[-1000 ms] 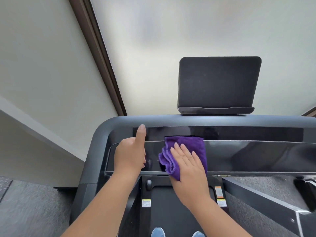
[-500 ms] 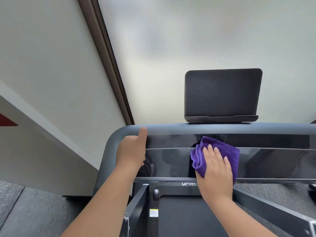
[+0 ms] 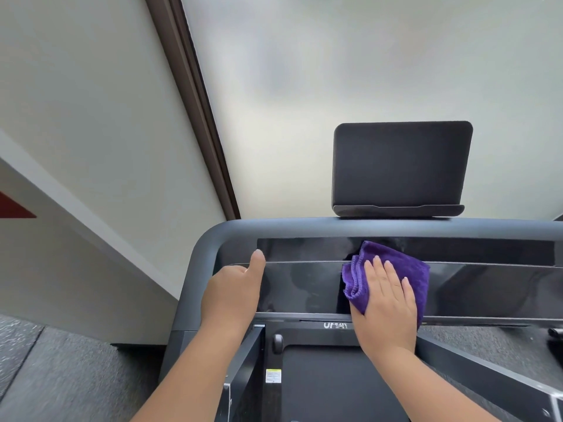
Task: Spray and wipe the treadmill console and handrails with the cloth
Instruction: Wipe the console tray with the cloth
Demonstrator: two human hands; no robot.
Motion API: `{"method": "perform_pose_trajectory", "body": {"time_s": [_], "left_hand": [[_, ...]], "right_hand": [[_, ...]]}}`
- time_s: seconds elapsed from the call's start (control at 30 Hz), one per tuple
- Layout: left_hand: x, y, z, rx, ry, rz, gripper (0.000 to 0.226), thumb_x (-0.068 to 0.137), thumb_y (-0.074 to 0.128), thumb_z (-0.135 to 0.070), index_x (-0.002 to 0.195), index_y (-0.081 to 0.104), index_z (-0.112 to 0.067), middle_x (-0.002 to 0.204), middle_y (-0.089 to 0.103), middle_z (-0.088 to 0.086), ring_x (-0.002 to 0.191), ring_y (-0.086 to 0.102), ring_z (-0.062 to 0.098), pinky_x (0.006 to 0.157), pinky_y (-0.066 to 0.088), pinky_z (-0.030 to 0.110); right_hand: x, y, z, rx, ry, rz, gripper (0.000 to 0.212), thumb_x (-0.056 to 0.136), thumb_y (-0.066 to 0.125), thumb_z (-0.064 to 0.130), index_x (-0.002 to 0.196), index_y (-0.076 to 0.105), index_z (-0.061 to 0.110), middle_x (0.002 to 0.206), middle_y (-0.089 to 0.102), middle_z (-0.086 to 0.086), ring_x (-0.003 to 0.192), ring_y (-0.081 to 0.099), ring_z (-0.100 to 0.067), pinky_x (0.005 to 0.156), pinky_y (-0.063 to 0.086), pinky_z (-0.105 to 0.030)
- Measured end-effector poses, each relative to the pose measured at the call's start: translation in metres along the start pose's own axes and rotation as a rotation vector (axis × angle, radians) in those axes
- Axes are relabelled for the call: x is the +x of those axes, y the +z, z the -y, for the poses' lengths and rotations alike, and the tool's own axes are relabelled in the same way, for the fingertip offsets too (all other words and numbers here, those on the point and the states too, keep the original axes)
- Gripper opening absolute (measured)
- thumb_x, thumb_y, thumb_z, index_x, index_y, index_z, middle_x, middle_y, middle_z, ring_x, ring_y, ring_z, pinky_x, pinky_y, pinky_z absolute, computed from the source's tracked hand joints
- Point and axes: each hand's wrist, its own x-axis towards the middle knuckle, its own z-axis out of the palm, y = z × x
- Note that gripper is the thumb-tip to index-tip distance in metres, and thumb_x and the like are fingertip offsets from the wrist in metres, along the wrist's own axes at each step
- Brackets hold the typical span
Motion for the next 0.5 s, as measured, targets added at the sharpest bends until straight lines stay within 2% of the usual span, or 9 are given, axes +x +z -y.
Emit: {"method": "perform_pose_trajectory", "body": {"time_s": [0.07, 0.13, 0.2, 0.3, 0.4, 0.47, 0.5], "left_hand": [[-0.001, 0.0, 0.0, 0.003, -0.01, 0.015, 0.07, 0.074, 0.022, -0.073, 0.059, 0.05, -0.011, 0.063, 0.06, 0.02, 0.066, 0.068, 0.04, 0.077, 0.064, 0.055], [-0.003, 0.001, 0.001, -0.014, -0.022, 0.016, 0.07, 0.077, 0.025, -0.074, 0.059, 0.05, -0.011, 0.061, 0.059, 0.016, 0.074, 0.072, 0.043, 0.077, 0.064, 0.054], [-0.006, 0.004, 0.004, -0.018, -0.026, 0.017, 0.071, 0.082, 0.027, -0.077, 0.059, 0.048, -0.013, 0.06, 0.059, 0.012, 0.072, 0.072, 0.041, 0.078, 0.064, 0.053], [-0.013, 0.008, 0.009, 0.007, -0.014, 0.022, 0.067, 0.08, 0.027, -0.073, 0.058, 0.048, -0.012, 0.059, 0.058, 0.013, 0.057, 0.062, 0.031, 0.077, 0.061, 0.053], [-0.022, 0.012, 0.017, 0.007, -0.008, -0.012, 0.064, 0.095, 0.032, -0.065, 0.061, 0.044, -0.012, 0.057, 0.052, 0.008, 0.036, 0.052, 0.009, 0.074, 0.061, 0.049], [-0.024, 0.015, 0.022, -0.025, -0.005, -0.039, 0.069, 0.097, 0.029, -0.071, 0.062, 0.043, -0.013, 0.058, 0.051, 0.006, 0.036, 0.053, 0.007, 0.072, 0.061, 0.049], [-0.023, 0.015, 0.023, -0.055, -0.005, -0.046, 0.072, 0.092, 0.027, -0.077, 0.062, 0.043, -0.014, 0.058, 0.05, 0.005, 0.041, 0.056, 0.012, 0.072, 0.061, 0.049]], "right_hand": [[0.0, 0.002, -0.001, -0.001, -0.007, -0.018, 0.089, 0.077, 0.087, 0.032, 0.154, 0.049, 0.009, 0.161, 0.046, -0.009, 0.151, 0.041, -0.03, 0.122, 0.031, -0.054], [0.0, 0.003, -0.001, 0.003, -0.008, -0.019, 0.088, 0.078, 0.086, 0.033, 0.154, 0.049, 0.009, 0.162, 0.045, -0.01, 0.151, 0.041, -0.03, 0.122, 0.031, -0.054], [0.0, 0.003, -0.001, 0.014, -0.005, -0.014, 0.087, 0.079, 0.085, 0.033, 0.154, 0.048, 0.009, 0.162, 0.045, -0.01, 0.151, 0.04, -0.03, 0.122, 0.03, -0.054], [-0.001, 0.003, -0.001, 0.024, 0.002, -0.012, 0.083, 0.083, 0.081, 0.035, 0.155, 0.047, 0.01, 0.163, 0.043, -0.009, 0.152, 0.038, -0.03, 0.123, 0.029, -0.053], [-0.001, 0.0, 0.0, 0.037, 0.01, -0.002, 0.074, 0.088, 0.064, 0.039, 0.154, 0.048, 0.01, 0.163, 0.044, -0.008, 0.152, 0.039, -0.029, 0.123, 0.028, -0.053], [-0.001, -0.002, 0.001, 0.077, 0.023, 0.012, 0.073, 0.087, 0.056, 0.042, 0.153, 0.05, 0.011, 0.161, 0.046, -0.007, 0.151, 0.04, -0.027, 0.123, 0.028, -0.052], [0.0, -0.003, 0.003, 0.12, 0.043, 0.001, 0.07, 0.088, 0.055, 0.042, 0.152, 0.052, 0.012, 0.16, 0.048, -0.005, 0.151, 0.04, -0.026, 0.124, 0.028, -0.051]]}}
